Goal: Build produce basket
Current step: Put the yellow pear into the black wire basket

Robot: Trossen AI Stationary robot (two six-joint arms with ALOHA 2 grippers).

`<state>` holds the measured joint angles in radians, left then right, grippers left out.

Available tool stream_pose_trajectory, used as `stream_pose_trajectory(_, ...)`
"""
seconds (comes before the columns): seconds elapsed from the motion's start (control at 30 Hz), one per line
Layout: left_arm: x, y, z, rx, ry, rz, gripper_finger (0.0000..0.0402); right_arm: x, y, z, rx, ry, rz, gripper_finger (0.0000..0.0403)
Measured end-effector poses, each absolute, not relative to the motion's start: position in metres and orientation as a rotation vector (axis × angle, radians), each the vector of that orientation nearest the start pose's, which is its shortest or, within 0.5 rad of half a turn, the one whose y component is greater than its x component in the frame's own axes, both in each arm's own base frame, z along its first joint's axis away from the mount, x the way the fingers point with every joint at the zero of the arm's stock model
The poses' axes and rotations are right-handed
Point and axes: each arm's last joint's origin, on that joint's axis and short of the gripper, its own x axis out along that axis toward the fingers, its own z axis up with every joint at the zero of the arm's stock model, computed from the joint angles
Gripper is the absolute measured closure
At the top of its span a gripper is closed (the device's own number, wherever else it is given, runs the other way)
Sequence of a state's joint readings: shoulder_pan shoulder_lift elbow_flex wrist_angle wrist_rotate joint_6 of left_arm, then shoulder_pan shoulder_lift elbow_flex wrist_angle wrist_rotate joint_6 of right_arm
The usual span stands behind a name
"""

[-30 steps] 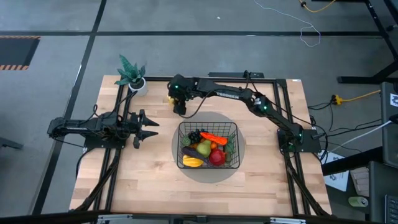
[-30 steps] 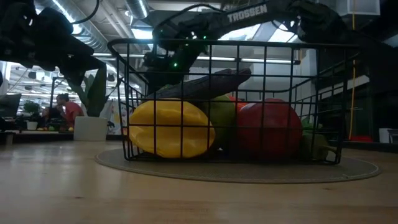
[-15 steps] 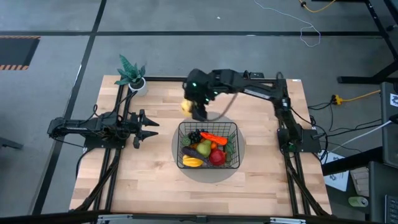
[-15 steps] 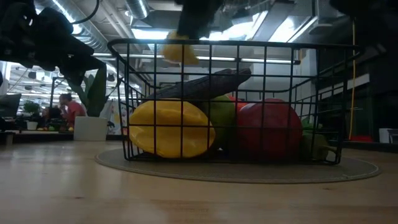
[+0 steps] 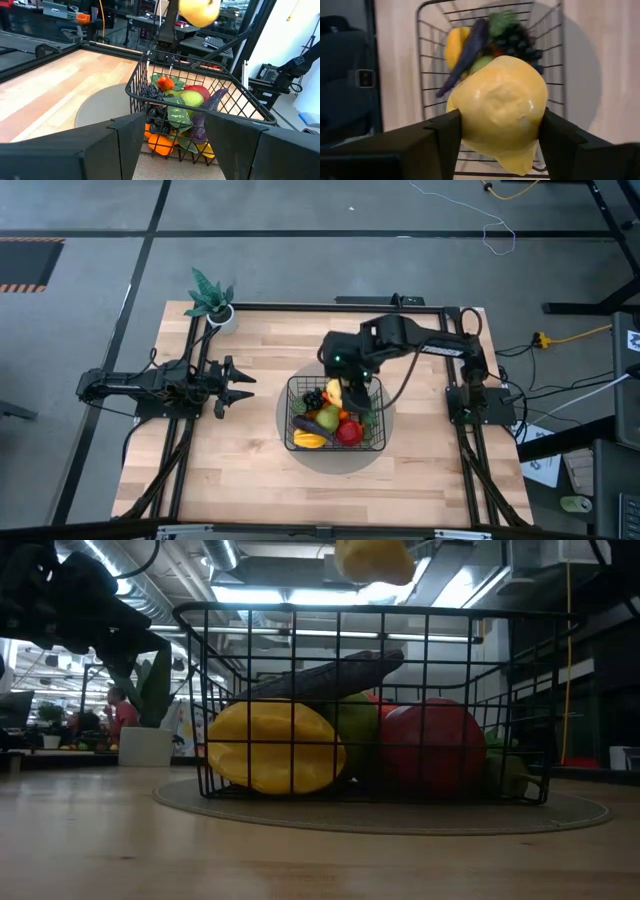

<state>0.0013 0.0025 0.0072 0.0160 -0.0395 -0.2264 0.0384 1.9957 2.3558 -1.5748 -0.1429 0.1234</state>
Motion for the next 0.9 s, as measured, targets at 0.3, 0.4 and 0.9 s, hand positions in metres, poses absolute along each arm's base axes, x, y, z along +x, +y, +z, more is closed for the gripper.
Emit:
stream_pose_trajectory(0.3, 0.097, 0.001, 0.167, -0.227, -0.025, 0.038, 0.0207, 0.369, 0.047, 0.392, 0.182, 1.253, 0.168, 0.0182)
stream_pose_trajectory(0.4, 0.097, 0.001, 0.167, -0.227, -0.025, 0.039, 0.0207, 0.368, 0.053, 0.392, 0.173, 1.255, 0.185, 0.016)
stream_pose_trajectory(0.9, 0.097, 0.001, 0.167, -0.227, -0.025, 0.039, 0.0207, 0.367, 0.056, 0.392, 0.202, 1.26, 0.192, 0.0112)
